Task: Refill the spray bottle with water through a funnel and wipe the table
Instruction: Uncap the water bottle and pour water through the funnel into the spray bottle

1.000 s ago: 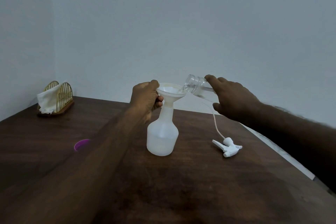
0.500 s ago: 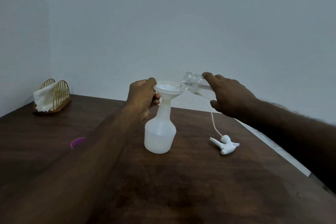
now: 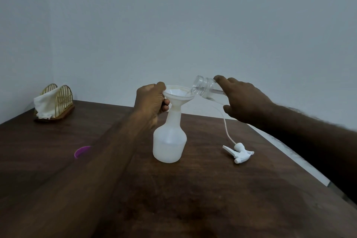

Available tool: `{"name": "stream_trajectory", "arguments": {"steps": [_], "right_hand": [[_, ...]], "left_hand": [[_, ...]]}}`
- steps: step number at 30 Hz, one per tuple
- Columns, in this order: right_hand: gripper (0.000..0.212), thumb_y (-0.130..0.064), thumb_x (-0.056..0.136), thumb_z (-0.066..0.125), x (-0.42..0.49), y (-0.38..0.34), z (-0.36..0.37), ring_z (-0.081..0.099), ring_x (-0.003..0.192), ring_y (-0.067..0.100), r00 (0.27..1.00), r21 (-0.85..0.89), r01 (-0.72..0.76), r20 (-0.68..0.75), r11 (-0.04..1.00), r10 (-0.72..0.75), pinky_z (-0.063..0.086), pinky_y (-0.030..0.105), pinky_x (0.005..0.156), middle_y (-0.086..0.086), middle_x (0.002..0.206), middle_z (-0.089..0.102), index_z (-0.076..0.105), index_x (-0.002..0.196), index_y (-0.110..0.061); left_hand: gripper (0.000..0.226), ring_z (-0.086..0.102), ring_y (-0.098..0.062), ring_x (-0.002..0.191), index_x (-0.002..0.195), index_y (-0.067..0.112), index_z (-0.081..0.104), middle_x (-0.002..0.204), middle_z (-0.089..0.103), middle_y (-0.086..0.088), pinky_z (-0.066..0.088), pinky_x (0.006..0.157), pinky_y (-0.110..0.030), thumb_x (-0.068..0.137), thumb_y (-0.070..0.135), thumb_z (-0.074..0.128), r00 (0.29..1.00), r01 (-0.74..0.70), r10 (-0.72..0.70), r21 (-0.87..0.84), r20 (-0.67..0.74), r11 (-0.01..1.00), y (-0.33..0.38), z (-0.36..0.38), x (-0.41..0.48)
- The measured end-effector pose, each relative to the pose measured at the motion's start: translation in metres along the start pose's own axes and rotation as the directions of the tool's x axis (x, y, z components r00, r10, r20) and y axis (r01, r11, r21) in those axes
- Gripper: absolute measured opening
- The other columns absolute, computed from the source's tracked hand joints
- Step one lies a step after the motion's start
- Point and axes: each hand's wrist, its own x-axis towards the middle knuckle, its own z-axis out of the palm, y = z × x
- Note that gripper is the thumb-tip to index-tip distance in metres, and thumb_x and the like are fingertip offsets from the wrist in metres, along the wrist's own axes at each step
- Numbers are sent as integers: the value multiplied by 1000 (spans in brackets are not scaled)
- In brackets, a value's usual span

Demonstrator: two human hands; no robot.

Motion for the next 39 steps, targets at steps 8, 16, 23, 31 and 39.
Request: {"name": "stream_trajectory", "arguments": {"steps": [8, 16, 23, 31, 39], "right_hand": [[68, -7, 79, 62, 0, -1, 3, 47, 73, 28, 1000, 6, 5, -9, 1000, -5, 37, 34, 57, 5, 101, 54, 30, 136, -26], [68, -7, 80, 62, 0, 0, 2, 47, 74, 29, 1000, 3, -4, -1, 1000, 4, 40, 36, 59, 6, 104, 54, 30, 136, -26], [69, -7, 80, 63, 0, 0, 1, 47, 75, 28, 1000, -3, -2, 1, 1000, 2, 37, 34, 59, 6, 106, 55, 28, 137, -26], [69, -5, 81, 62, 2, -1, -1, 49, 75, 29, 1000, -8, 2, 10, 1000, -1, 43, 36, 59, 6, 106, 56, 29, 138, -26], [71, -4, 79, 61, 3, 0, -1, 49, 77, 30, 1000, -16, 3, -1, 1000, -3, 43, 36, 59, 7, 106, 56, 30, 138, -26]], "left_hand": [[9, 41, -9, 37, 76, 5, 54, 39, 41, 4, 36, 39, -18, 85, 7, 53, 1000, 11, -11, -18, -4, 1000, -1, -1, 0], [11, 40, -9, 37, 74, 7, 53, 39, 41, 4, 35, 39, -19, 85, 7, 53, 1000, 19, -19, -37, -3, 999, 0, 0, 0], [10, 41, -9, 37, 77, 6, 53, 42, 40, 3, 35, 39, -19, 86, 7, 53, 1000, 16, -16, -35, 1, 999, 0, 0, -2], [12, 41, -9, 37, 74, 6, 53, 40, 42, 4, 35, 38, -19, 86, 7, 53, 1000, 14, -13, -35, 4, 999, 0, 0, -1], [11, 41, -9, 37, 75, 6, 52, 42, 39, 3, 35, 38, -18, 86, 6, 53, 1000, 17, -16, -42, 4, 999, -1, 0, 0]]}}
